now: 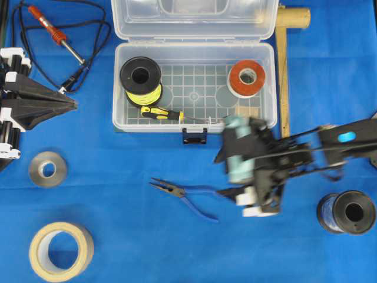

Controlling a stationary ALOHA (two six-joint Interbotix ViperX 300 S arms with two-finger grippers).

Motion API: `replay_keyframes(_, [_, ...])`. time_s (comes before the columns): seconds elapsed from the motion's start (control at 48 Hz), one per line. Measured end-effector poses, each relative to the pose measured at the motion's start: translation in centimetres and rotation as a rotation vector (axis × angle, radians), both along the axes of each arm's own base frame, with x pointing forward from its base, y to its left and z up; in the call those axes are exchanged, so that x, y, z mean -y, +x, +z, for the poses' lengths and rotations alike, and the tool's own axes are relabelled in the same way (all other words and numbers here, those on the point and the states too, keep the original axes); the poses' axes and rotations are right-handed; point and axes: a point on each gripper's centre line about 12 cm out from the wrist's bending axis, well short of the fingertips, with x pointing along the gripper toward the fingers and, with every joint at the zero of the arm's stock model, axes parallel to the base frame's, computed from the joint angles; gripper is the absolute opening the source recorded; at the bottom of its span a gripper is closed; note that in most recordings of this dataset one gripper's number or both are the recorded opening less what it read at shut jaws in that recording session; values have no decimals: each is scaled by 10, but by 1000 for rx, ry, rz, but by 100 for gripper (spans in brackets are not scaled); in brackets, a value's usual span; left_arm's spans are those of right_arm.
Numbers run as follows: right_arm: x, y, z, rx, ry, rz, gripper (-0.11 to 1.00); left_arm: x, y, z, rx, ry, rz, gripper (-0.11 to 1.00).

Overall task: Pick the nipper from the toolbox among several items.
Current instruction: 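Lower the pliers onto the blue table and open the right gripper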

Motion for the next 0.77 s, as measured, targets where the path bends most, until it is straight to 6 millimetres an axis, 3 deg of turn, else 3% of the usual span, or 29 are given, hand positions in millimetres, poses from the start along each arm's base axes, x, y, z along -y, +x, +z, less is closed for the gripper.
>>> replay_keyframes(0.187, [20,-48,15,95,-23,-6,74,0,0,-1,-2,0,0,0])
replay_keyframes(0.375, [34,-96,14,246,7,-18,74,0,0,-1,-3,-2,0,0])
replay_keyframes(0.562, [44,-141,-4,406,41,-24,74,0,0,-1,-3,-1,0,0])
replay_keyframes(0.771, [53,-167,-31,461,48,-55,74,0,0,-1,-3,-1,0,0])
